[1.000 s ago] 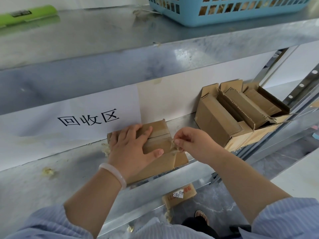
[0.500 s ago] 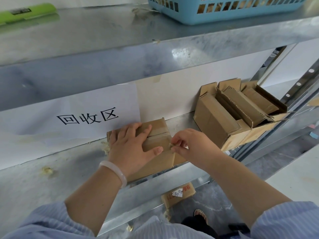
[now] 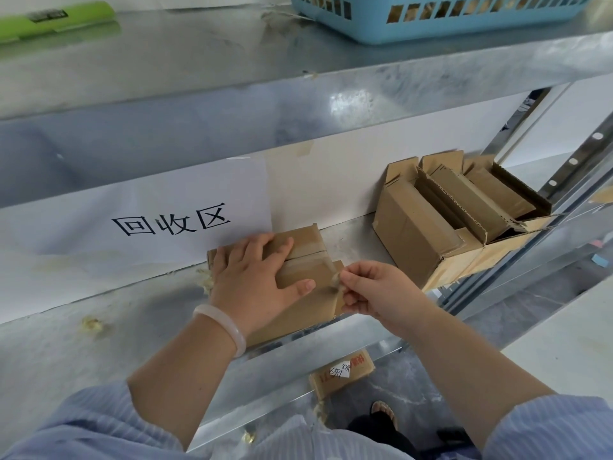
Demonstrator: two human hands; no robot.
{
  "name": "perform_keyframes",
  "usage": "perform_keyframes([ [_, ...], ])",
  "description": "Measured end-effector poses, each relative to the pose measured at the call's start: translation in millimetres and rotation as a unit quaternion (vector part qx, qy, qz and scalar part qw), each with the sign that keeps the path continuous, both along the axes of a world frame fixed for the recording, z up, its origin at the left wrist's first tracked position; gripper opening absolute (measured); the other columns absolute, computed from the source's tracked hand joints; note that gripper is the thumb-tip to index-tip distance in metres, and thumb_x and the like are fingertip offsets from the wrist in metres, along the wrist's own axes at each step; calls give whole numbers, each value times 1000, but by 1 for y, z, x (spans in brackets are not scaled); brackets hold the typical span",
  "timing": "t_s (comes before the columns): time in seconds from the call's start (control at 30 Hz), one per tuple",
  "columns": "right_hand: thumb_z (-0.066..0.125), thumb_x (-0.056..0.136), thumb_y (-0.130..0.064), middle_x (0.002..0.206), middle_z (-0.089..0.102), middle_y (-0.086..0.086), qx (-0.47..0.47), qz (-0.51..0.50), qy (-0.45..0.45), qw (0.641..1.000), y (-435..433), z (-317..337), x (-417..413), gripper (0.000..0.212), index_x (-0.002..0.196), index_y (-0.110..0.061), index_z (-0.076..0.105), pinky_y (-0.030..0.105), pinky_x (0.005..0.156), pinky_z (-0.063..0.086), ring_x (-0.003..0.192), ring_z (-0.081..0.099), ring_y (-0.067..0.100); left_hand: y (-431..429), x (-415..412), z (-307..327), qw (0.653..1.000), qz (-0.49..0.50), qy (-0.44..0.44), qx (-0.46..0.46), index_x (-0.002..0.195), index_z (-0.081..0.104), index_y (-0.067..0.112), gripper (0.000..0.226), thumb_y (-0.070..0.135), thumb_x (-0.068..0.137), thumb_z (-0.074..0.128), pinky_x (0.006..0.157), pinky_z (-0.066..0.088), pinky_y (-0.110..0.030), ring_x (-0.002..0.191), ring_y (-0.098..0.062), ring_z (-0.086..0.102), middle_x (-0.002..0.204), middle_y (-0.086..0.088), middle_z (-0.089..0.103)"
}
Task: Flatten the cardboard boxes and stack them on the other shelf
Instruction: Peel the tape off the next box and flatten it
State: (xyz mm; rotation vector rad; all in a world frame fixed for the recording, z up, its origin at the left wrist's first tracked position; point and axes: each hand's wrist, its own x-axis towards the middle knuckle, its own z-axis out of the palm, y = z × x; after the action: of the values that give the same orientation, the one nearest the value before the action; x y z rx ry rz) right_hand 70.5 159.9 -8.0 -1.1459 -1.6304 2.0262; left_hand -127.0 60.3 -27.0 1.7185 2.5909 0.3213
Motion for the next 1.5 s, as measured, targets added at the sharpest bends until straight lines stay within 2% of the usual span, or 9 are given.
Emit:
perform_keyframes([
  [0.2, 61, 88, -12, 69, 58, 6, -139, 16, 88, 986, 13, 12, 8, 11, 87, -2, 64, 29, 59, 55, 57, 53, 13, -1, 1, 0, 1000, -6, -1, -2, 145, 23, 48, 94, 95, 64, 9, 114, 5, -45, 136, -16, 13, 147, 14, 22],
  [0.37, 70, 86, -20, 82, 72, 4, 0, -56, 37, 998, 30, 23, 5, 9, 86, -16, 77, 25, 63, 54, 70, 63, 13, -2, 1, 1, 1000, -11, 8, -8, 145, 21, 47, 92, 94, 67, 7, 115, 4, -49, 136, -17, 12, 149, 14, 19],
  [0.5, 70, 86, -30, 84, 73, -10, 115, -20, -45, 992, 24, 18, -19, 7, 86, -31, 77, 27, 73, 56, 78, 63, 8, -3, 3, 3, 1000, -2, 7, 8, 144, 26, 45, 94, 94, 65, 12, 114, 11, -47, 134, -15, 16, 147, 14, 26],
  [0.63, 73, 81, -37, 77, 70, -20, 229, 21, -77, 970, 13, 14, -46, 1, 80, -37, 74, 12, 62, 47, 72, 62, -5, -5, 4, 6, 1000, 7, -5, 28, 144, 28, 35, 98, 92, 64, 21, 112, 19, -45, 135, -13, 26, 145, 14, 35],
  [0.9, 74, 79, -41, 84, 54, -14, 474, 7, -135, 870, 5, -10, -60, 15, 77, -28, 66, 17, 66, 40, 79, 51, 3, -8, 6, 14, 992, -10, -76, 100, 122, 54, 43, 51, 69, 82, 37, 109, 25, -46, 130, -14, 40, 134, 16, 52],
  [1.03, 60, 90, -42, 84, 62, -16, 352, -20, -117, 929, 14, -9, -53, 14, 80, -34, 67, 17, 63, 41, 77, 55, -2, -8, 6, 14, 995, -1, -57, 87, 111, 63, 47, 34, 62, 88, 44, 110, 23, -46, 132, -14, 38, 136, 16, 50],
  [1.23, 51, 98, -24, 102, 70, -10, 92, -54, -64, 992, 17, -12, -37, 25, 118, -29, 65, 15, 67, 51, 83, 65, 0, -3, 11, 18, 990, 32, -87, 110, 92, 66, 40, 21, 58, 83, 58, 108, 26, -44, 128, -11, 43, 131, 19, 55],
  [1.3, 50, 98, -24, 95, 72, -12, 64, -39, -57, 996, 17, -14, -33, 24, 113, -29, 70, 12, 61, 50, 78, 66, -1, -4, 13, 19, 990, 34, -77, 110, 90, 64, 38, 19, 55, 83, 59, 107, 27, -43, 127, -12, 44, 130, 18, 56],
  [1.5, 58, 92, -24, 86, 74, -16, 92, -14, -61, 994, 28, -17, -29, 25, 84, -41, 75, 29, 85, 56, 85, 70, 7, -2, 18, 18, 992, 42, -43, 108, 86, 61, 31, 12, 42, 82, 67, 103, 34, -46, 121, -17, 52, 124, 12, 61],
])
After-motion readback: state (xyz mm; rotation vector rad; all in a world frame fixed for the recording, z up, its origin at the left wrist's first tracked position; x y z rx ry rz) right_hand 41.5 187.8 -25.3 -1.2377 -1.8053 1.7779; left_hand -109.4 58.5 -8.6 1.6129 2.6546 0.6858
